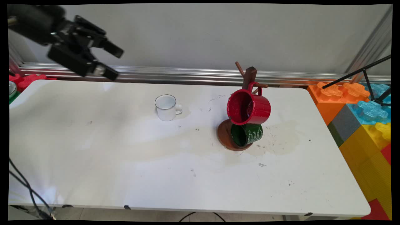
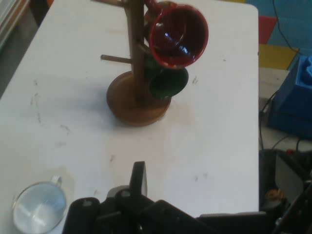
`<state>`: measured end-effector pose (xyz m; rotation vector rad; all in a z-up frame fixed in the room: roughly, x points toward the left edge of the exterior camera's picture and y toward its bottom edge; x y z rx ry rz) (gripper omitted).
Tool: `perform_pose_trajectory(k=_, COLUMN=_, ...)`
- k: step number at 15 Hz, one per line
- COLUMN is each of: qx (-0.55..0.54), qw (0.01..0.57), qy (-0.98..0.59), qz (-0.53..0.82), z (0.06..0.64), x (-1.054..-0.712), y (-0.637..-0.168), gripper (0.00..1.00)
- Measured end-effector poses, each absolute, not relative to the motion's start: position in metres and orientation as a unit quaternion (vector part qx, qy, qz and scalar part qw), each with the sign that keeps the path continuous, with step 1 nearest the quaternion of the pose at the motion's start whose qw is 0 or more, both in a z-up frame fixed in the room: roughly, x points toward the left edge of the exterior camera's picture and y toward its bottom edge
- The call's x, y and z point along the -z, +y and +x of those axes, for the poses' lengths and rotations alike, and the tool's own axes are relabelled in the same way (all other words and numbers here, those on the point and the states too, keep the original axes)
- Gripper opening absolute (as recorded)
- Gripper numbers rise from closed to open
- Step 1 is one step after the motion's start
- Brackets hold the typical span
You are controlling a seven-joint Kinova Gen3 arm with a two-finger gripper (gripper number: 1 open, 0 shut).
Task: Pick up the red mug from the rack
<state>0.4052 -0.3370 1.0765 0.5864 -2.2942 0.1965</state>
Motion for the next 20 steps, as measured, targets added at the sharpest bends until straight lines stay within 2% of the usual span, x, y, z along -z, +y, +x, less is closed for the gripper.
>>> perform_pose_trajectory(k=4, qx=-0.065, qw=0.366, qy=-0.893, qz=0.256, z=0.344, x=-1.08, y=-0.352, gripper=1.0)
perform_pose_trajectory(k=10, qx=-0.055, qw=0.358, qy=-0.888, qz=0.283, z=0.268, x=-1.06, y=-0.37, gripper=1.0)
perform_pose_trajectory(k=20, qx=-0.053, qw=0.355, qy=-0.883, qz=0.303, z=0.155, x=-0.989, y=-0.398, gripper=1.0)
